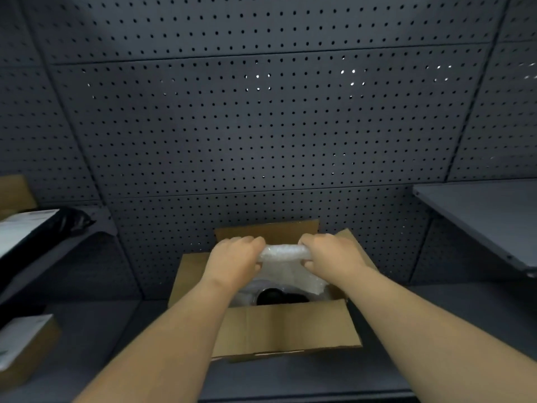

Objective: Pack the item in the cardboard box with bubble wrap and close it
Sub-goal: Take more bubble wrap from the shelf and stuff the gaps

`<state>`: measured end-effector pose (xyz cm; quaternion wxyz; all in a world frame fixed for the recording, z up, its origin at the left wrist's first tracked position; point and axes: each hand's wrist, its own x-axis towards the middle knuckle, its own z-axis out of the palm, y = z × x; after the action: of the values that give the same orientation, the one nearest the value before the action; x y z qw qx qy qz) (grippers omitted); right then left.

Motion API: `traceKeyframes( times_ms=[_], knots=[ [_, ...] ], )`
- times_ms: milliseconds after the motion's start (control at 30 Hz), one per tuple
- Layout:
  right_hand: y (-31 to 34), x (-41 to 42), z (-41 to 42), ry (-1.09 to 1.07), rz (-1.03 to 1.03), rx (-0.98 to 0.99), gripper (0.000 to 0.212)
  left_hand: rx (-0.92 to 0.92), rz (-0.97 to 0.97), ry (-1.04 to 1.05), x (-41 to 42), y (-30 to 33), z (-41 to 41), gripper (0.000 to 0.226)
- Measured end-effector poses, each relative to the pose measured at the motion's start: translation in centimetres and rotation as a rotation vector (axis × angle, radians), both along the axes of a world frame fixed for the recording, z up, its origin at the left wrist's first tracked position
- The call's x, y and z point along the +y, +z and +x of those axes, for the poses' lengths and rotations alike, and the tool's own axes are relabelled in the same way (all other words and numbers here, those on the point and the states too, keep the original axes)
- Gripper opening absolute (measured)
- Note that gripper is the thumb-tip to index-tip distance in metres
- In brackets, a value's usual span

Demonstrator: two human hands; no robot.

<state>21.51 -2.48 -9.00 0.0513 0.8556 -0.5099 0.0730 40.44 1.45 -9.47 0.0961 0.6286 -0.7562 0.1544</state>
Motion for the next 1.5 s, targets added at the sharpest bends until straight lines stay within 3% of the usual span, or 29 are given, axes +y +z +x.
traceKeyframes(
  times_ms=[967,1233,1367,1433,1500],
  knots=[
    [-2.6,-3.2,-0.1,0.053,0.028,-0.053,0.014,0.042,0.014,0.069,-1.9,-3.3,0.3,0.021],
    [-5.8,-6.1,1.4,0.047,0.209,-0.004,0.013,0.060,0.218,-0.004,-4.8,-6.7,2.5,0.020],
    [-6.8,-7.1,1.7,0.063,0.361,0.123,0.009,0.028,0.383,-0.070,-5.7,-8.1,3.3,0.026],
    [-7.2,-7.2,2.0,0.064,0.432,0.192,0.022,0.029,0.480,-0.101,-6.2,-8.5,3.4,0.023],
    [-7.8,-7.5,2.3,0.045,0.502,0.234,0.021,0.041,0.586,-0.129,-6.5,-9.0,3.4,0.021]
  ],
)
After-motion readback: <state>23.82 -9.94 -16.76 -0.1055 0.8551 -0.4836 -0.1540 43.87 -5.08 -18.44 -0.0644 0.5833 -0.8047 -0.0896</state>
